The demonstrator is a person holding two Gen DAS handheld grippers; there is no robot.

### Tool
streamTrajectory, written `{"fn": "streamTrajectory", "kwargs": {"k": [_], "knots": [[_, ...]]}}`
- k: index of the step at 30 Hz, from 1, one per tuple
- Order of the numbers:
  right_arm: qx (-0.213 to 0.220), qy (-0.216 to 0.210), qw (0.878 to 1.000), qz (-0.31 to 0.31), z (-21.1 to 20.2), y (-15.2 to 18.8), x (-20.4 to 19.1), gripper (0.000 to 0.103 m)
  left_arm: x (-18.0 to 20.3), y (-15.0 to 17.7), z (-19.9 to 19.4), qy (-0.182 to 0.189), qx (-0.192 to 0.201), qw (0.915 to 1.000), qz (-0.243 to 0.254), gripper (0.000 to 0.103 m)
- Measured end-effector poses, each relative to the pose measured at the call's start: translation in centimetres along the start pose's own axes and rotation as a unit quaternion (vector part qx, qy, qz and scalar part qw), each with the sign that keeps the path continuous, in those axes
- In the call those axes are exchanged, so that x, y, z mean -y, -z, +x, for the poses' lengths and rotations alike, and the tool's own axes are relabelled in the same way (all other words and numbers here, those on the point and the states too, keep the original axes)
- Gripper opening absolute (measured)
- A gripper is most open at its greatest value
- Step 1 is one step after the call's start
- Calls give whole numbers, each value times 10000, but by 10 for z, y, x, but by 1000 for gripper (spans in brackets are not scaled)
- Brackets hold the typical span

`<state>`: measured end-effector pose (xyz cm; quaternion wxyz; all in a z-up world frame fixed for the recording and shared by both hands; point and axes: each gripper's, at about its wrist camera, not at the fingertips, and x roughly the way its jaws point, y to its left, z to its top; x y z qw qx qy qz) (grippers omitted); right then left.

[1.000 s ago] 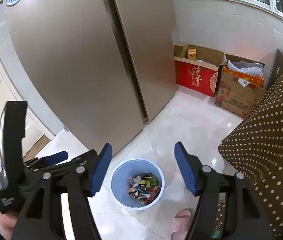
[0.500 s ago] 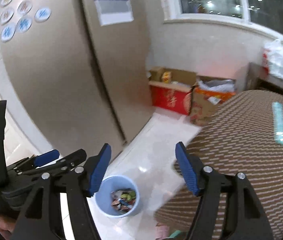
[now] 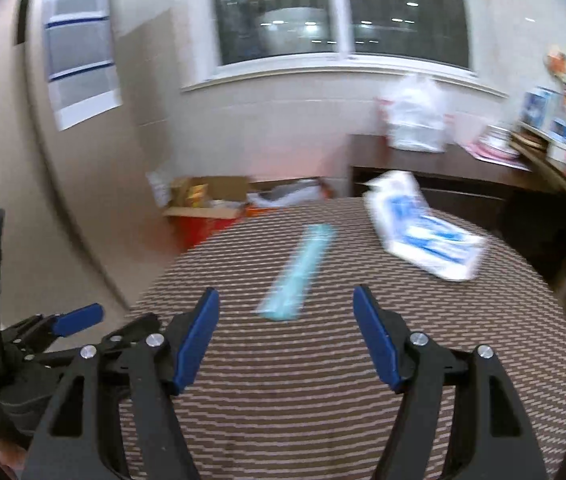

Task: Collect trash
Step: 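Swing both tools back toward the table, then grasp the teal toothbrush package with the left tool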

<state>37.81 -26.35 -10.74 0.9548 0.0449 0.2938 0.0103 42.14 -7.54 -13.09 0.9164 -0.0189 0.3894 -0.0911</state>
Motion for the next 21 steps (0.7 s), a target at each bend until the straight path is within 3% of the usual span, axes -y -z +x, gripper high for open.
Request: {"fn": "streamTrajectory", "kwargs": {"k": [6,11,14,19,21], "knots": [[-165,509,9955,784,18,5,102,68,54,-20,49,200,-300,9986,375,75],[-307,597,9911,1146,41,12,141,68,73,-31,95,43,-606,9965,581,75],[-359,577,9893,1290,57,10,152,68,76,-37,117,-123,-748,9948,686,64],[-395,548,9873,1436,71,5,159,68,79,-51,137,-145,-779,9948,643,57],[-410,584,9855,1537,77,4,165,68,85,-55,141,-86,-783,9944,700,42]]}}
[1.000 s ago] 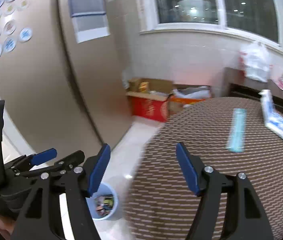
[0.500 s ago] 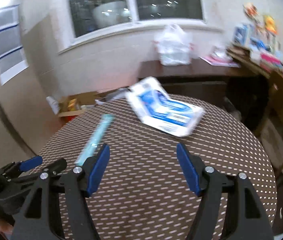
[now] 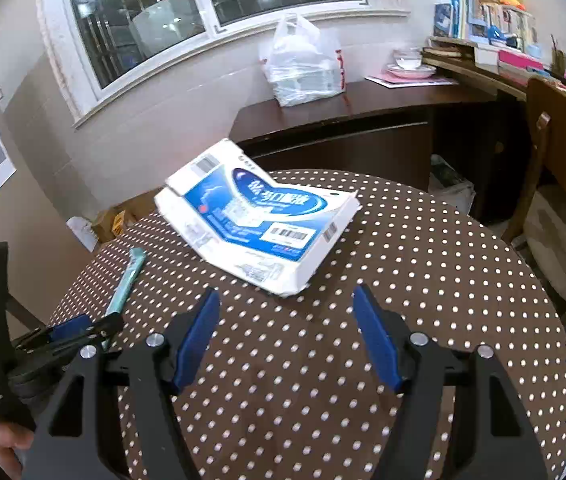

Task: Collect trash
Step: 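Grasp the teal toothbrush package with the left tool, then grasp the blue-white medicine box with the right tool while left tool holds the package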

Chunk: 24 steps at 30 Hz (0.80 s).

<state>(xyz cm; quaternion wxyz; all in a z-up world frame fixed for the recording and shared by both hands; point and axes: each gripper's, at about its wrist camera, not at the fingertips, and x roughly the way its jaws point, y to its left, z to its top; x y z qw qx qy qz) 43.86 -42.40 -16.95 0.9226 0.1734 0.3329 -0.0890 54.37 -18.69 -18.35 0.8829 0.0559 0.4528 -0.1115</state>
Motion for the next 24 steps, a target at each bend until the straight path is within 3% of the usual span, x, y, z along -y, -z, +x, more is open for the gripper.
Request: {"fn": "streamTrajectory", "kwargs": {"k": [3,6,11,15,19,20,21,22,24], "knots": [[-52,31,9998,197,9,-5,9,68,13,-7,2,44,-63,9998,175,20],[-170,-21,9988,469,19,-9,20,68,25,-12,-1,-102,40,9993,344,11],[-265,-203,9959,847,35,-17,30,68,19,-21,-11,58,417,9990,-155,7],[-298,-310,9942,988,45,-20,28,68,27,-27,-24,124,825,9964,-137,7],[-237,-266,9931,1119,53,-27,27,68,36,-36,-30,226,935,9953,-73,7],[-234,-284,9932,1108,55,-28,26,64,37,-38,-30,251,951,9951,-86,7],[-230,-257,9937,1071,56,-29,24,41,38,-40,-30,269,956,9950,-97,7],[-251,-225,9939,1050,58,-28,24,29,39,-41,-31,297,963,9949,-99,7],[-304,-184,9941,1027,62,-28,23,20,38,-41,-31,345,973,9946,-77,7]]}}
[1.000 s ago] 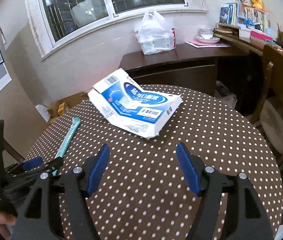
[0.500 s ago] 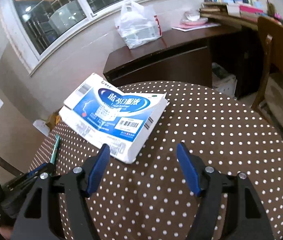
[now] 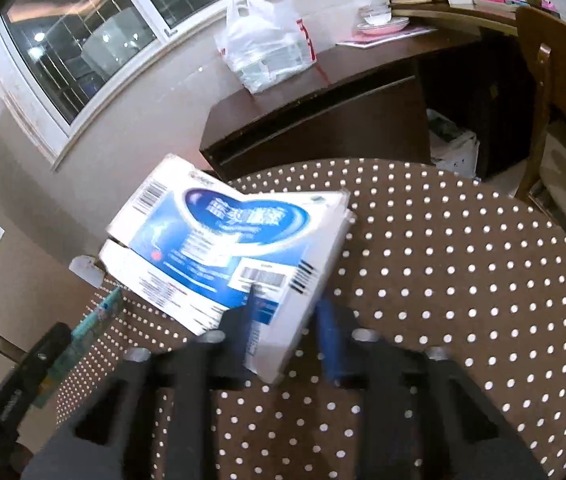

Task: Collect trash
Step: 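Grasp the blue-white medicine box with the right tool while left tool holds the package, then carry package and box over the wastebasket and open both tools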

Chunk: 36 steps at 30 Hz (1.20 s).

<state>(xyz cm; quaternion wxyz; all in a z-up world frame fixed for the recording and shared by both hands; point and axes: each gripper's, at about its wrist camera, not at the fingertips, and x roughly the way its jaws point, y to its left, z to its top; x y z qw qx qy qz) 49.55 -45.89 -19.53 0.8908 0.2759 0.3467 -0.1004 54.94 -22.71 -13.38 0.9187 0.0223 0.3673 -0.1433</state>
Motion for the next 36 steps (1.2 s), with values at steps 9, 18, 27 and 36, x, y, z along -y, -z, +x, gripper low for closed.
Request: {"fn": "streamTrajectory", "kwargs": {"k": [9,18,27,36], "knots": [[516,-181,9951,-823,-54,10,-42,3,-14,4,-48,428,239,9987,-164,4],[1035,-273,9727,-2061,-123,53,-136,2,-67,34,-130,481,565,9962,-459,3],[950,-488,9585,-2644,-157,115,-197,2,-122,81,-172,429,479,9948,-789,2],[768,-659,9503,-2944,-163,156,-229,2,-157,90,-199,348,641,9921,-1016,2]]}}
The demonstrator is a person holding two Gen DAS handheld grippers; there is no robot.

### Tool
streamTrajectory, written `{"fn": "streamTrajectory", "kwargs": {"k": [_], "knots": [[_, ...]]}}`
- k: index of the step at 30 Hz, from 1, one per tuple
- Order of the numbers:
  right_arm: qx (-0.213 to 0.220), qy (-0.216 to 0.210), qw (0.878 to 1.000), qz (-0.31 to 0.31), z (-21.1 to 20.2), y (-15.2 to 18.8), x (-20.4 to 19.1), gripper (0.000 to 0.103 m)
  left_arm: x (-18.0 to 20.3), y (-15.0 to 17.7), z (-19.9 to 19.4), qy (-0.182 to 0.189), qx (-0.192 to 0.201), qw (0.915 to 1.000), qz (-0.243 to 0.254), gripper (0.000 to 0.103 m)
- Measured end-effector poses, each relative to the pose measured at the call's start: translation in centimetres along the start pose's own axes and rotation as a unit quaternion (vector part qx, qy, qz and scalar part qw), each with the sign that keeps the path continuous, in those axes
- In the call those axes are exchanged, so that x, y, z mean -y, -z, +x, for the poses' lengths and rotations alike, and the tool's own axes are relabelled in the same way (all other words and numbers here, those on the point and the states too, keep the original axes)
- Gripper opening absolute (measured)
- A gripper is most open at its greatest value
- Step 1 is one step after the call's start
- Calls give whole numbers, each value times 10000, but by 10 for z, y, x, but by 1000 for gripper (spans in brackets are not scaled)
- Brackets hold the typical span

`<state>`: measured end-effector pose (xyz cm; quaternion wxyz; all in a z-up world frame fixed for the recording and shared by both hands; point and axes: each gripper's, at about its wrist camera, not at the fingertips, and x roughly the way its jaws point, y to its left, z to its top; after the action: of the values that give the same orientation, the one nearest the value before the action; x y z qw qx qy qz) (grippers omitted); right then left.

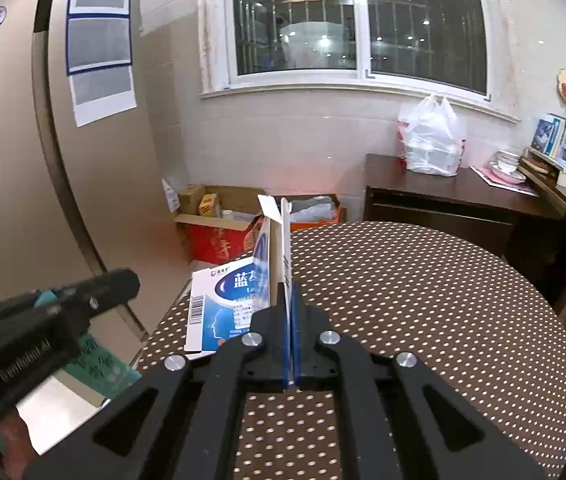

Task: Collect trash
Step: 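Carry package and box over the wastebasket and open both tools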

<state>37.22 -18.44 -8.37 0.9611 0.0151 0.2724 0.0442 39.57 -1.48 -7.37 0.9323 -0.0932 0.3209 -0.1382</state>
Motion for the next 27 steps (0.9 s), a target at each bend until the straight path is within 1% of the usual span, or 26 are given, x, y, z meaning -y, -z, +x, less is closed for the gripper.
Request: {"fn": "streamTrajectory", "kwargs": {"k": [4,7,11,15,18,22,23,27], "knots": [[19,-147,9999,-71,-1,-3,-18,2,-17,-6,-16,-50,139,9998,-97,2],[39,-348,9993,-104,-3,-6,-36,2,-35,-8,-28,-153,223,9995,-189,2],[42,-645,9976,-231,-1,-7,-73,2,-65,-9,-45,-351,340,9983,-329,2],[-16,-965,9944,-429,3,-4,-120,2,-105,-6,-63,-658,432,9958,-465,2],[-118,-1145,9917,-578,12,3,-157,2,-133,2,-74,-918,455,9931,-567,2],[-242,-1275,9880,-840,22,17,-205,2,-185,23,-85,-1292,390,9878,-778,2],[-266,-1261,9870,-959,28,24,-223,2,-197,29,-87,-1370,367,9863,-837,2],[-492,-1362,9829,-1137,48,48,-269,2,-253,62,-83,-1680,130,9783,-1205,2]]}}
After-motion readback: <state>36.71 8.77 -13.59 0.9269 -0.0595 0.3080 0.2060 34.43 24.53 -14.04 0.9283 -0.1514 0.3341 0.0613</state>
